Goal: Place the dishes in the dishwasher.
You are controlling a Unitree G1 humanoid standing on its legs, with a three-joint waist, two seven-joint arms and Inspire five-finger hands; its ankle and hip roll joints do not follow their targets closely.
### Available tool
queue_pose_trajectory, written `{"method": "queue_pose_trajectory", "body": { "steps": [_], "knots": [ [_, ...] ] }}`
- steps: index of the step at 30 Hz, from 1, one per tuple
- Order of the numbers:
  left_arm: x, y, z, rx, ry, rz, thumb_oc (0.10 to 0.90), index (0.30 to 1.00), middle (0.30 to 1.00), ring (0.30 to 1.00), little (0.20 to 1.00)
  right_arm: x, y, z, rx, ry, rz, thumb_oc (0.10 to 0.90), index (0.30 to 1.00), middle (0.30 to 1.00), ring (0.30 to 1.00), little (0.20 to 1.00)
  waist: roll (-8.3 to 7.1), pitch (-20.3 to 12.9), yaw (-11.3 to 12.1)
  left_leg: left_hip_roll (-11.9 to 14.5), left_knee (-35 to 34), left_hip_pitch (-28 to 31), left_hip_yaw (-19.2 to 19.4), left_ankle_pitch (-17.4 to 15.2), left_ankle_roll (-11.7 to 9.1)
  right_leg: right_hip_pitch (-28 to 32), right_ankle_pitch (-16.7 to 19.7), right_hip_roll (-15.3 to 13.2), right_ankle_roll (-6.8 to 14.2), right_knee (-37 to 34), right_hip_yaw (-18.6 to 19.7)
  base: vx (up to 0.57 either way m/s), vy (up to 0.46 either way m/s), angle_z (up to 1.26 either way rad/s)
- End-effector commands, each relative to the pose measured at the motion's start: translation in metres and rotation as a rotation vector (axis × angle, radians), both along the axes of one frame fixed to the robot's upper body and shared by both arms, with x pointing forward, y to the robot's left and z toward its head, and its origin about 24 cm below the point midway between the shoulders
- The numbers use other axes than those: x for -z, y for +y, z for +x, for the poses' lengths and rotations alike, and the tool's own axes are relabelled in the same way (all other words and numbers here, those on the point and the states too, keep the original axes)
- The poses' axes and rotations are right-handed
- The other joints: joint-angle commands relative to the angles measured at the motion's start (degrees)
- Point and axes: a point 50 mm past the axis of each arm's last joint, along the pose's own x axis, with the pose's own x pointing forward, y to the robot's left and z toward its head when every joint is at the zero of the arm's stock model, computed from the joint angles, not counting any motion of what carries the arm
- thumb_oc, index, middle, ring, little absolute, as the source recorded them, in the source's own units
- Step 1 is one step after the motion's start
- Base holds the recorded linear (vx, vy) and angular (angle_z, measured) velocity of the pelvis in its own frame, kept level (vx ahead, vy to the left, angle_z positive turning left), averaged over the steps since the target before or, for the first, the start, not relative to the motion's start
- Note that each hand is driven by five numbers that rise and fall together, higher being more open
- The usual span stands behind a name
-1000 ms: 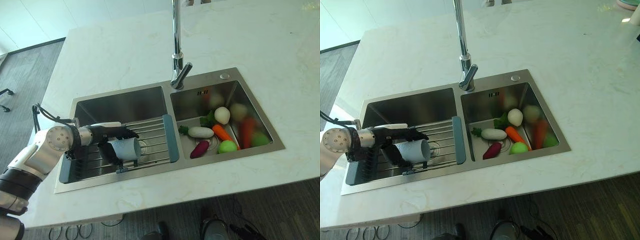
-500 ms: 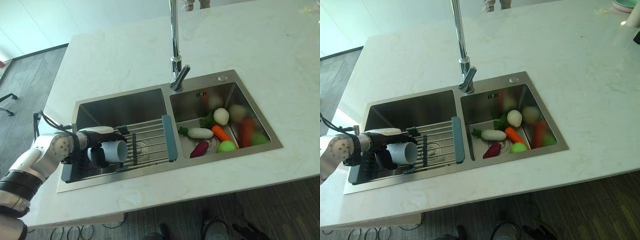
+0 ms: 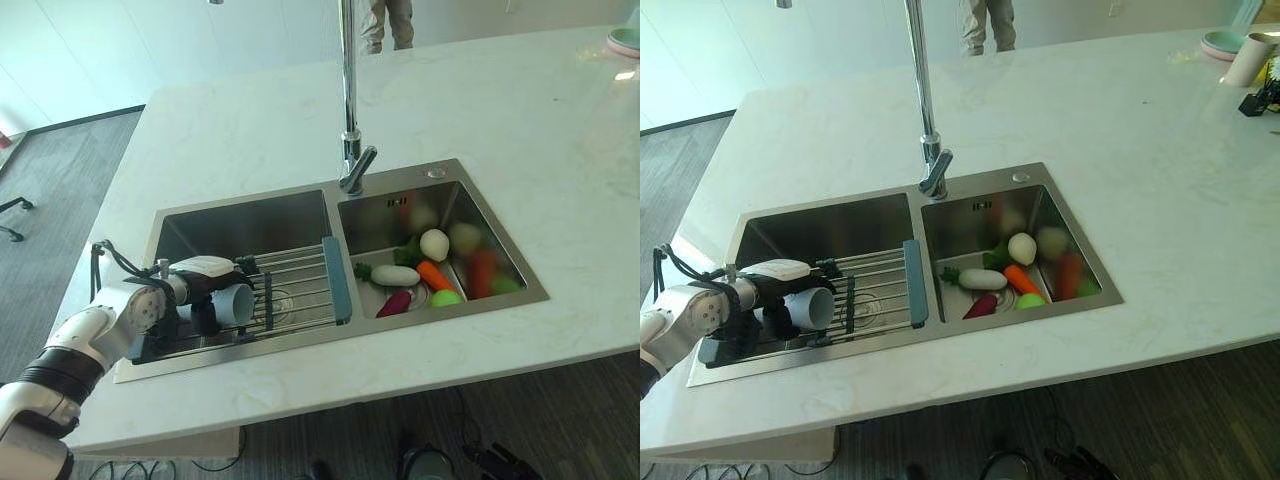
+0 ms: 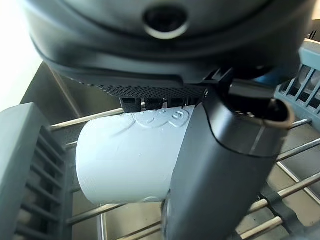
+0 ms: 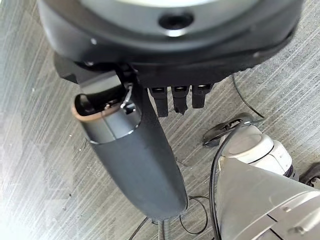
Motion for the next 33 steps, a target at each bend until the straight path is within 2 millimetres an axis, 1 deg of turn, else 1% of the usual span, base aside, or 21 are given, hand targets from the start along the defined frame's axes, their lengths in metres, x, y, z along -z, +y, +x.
{"method": "queue_pose_trajectory", "body": {
  "steps": [1,8,11,12,14,17,18,19,21,24,26,27,29,32,33],
  "knots": [
    [0.008,0.002,-0.003,0.011,0.036,0.033,0.4,0.3,0.3,0.3,0.3,-0.009,-0.014,0.005,0.004,-0.06,-0.039,0.8,0.9,0.9,0.9,0.9,0.13,1.16,-1.12,2.9,4.38,-0.07,1.25,-6.92,-1.22,0.42,-6.71,-2.56,7.87,2.96,2.65,0.0,0.0,0.0],
    [-0.009,-0.002,0.0,0.028,-0.042,-0.022,0.4,0.3,0.3,0.3,0.3,-0.008,-0.014,0.004,0.007,-0.057,-0.037,0.8,0.9,0.9,0.9,0.9,0.33,1.01,-0.87,2.86,4.38,0.01,1.18,-6.96,-1.24,0.7,-6.89,-2.61,7.78,2.96,2.52,0.0,0.0,0.0],
    [-0.023,-0.005,0.002,0.03,-0.092,-0.062,0.4,0.3,0.3,0.3,0.3,-0.008,-0.013,0.003,0.013,-0.057,-0.035,0.8,0.9,0.9,0.9,0.9,0.39,0.92,-0.58,2.81,4.38,0.03,1.11,-6.95,-1.23,0.84,-6.97,-2.74,7.73,2.96,2.25,0.0,0.0,0.0],
    [-0.034,-0.007,0.003,0.036,-0.122,-0.102,0.4,0.3,0.3,0.3,0.3,-0.007,-0.013,0.002,0.018,-0.057,-0.034,0.8,0.9,0.9,0.9,0.9,0.46,0.88,-0.42,2.79,4.38,0.03,1.12,-6.91,-1.22,0.93,-6.99,-2.82,7.7,2.96,2.04,-0.01,-0.004,0.03],
    [-0.043,-0.009,0.004,0.043,-0.156,-0.125,0.4,0.3,0.3,0.3,0.3,-0.007,-0.012,0.002,0.023,-0.058,-0.033,0.8,0.9,0.9,0.9,0.9,0.48,0.86,-0.24,2.81,4.38,0.04,1.11,-6.88,-1.24,1.03,-7.03,-2.9,7.69,2.96,1.83,0.0,-0.002,0.02],
    [-0.067,-0.016,0.003,0.059,-0.233,-0.206,0.4,0.3,0.3,0.3,0.3,-0.006,-0.011,-0.001,0.036,-0.058,-0.03,0.8,0.9,0.9,0.9,0.9,0.54,0.7,0.28,2.8,4.38,0.05,1.0,-6.87,-1.27,1.28,-7.16,-3.06,7.67,2.96,1.35,-0.01,-0.01,0.05],
    [-0.071,-0.017,0.002,0.061,-0.249,-0.216,0.4,0.3,0.3,0.3,0.3,-0.005,-0.01,-0.001,0.038,-0.058,-0.029,0.8,0.9,0.9,0.9,0.9,0.55,0.7,0.34,2.77,4.38,0.07,0.94,-6.88,-1.26,1.36,-7.2,-3.07,7.65,2.96,1.26,-0.02,-0.02,0.07],
    [-0.082,-0.019,0.0,0.074,-0.292,-0.253,0.4,0.3,0.3,0.3,0.3,-0.005,-0.01,-0.002,0.043,-0.058,-0.027,0.8,0.9,0.9,0.9,0.9,0.57,0.61,0.62,2.76,4.38,0.07,0.81,-6.86,-1.28,1.52,-7.31,-3.14,7.61,2.96,1.01,-0.02,-0.02,0.07],
    [-0.095,-0.022,-0.003,0.1,-0.357,-0.274,0.4,0.3,0.3,0.3,0.3,-0.004,-0.009,-0.004,0.049,-0.057,-0.025,0.8,0.9,0.9,0.9,0.9,0.55,0.48,1.03,2.7,4.38,0.05,0.61,-6.86,-1.33,1.72,-7.44,-3.21,7.56,2.96,0.73,-0.01,-0.024,0.06],
    [-0.119,-0.026,-0.012,0.146,-0.5,-0.315,0.4,0.3,0.3,0.3,0.3,-0.002,-0.005,-0.006,0.055,-0.057,-0.018,0.8,0.9,0.9,0.9,0.9,0.53,0.15,1.81,2.53,4.38,0.05,0.1,-6.99,-1.31,2.13,-7.8,-3.27,7.43,2.96,0.19,-0.01,-0.04,0.14],
    [-0.133,-0.026,-0.02,0.173,-0.595,-0.331,0.4,0.3,0.3,0.3,0.3,-0.001,-0.002,-0.007,0.055,-0.053,-0.015,0.8,0.9,0.9,0.9,0.9,0.57,-0.06,2.58,2.39,4.38,0.08,-0.42,-7.05,-1.34,2.47,-8.12,-3.24,7.27,2.96,-0.25,-0.01,-0.071,0.07],
    [-0.142,-0.024,-0.027,0.187,-0.669,-0.334,0.4,0.3,0.3,0.3,0.3,0.0,-0.001,-0.007,0.048,-0.051,-0.014,0.8,0.9,0.9,0.9,0.9,0.64,-0.18,3.14,2.23,4.38,0.06,-0.93,-7.14,-1.35,2.69,-8.46,-3.12,7.05,2.96,-0.51,-0.03,-0.089,0.06],
    [-0.153,-0.02,-0.038,0.204,-0.772,-0.326,0.4,0.3,0.3,0.3,0.3,0.0,0.0,-0.005,0.027,-0.057,-0.013,0.8,0.9,0.9,0.9,0.9,0.83,-0.37,4.32,1.92,4.38,0.04,-2.08,-7.23,-1.4,3.07,-8.98,-2.77,6.69,2.96,-0.91,-0.03,-0.125,0.03],
    [-0.163,-0.015,-0.049,0.213,-0.855,-0.32,0.4,0.3,0.3,0.3,0.3,-0.001,0.0,-0.001,0.007,-0.065,-0.015,0.8,0.9,0.9,0.9,0.9,1.0,-0.59,5.58,1.78,4.38,-0.01,-3.25,-7.23,-1.59,3.38,-9.55,-2.34,6.25,2.96,-1.36,-0.04,-0.119,0.05],
    [-0.164,-0.013,-0.051,0.211,-0.873,-0.319,0.4,0.3,0.3,0.3,0.3,-0.001,0.001,0.0,-0.001,-0.066,-0.016,0.8,0.9,0.9,0.9,0.9,1.06,-0.66,5.65,1.78,4.38,-0.04,-3.5,-7.22,-1.67,3.43,-9.67,-2.23,6.15,2.96,-1.49,-0.05,-0.12,0.09]
  ]
}}
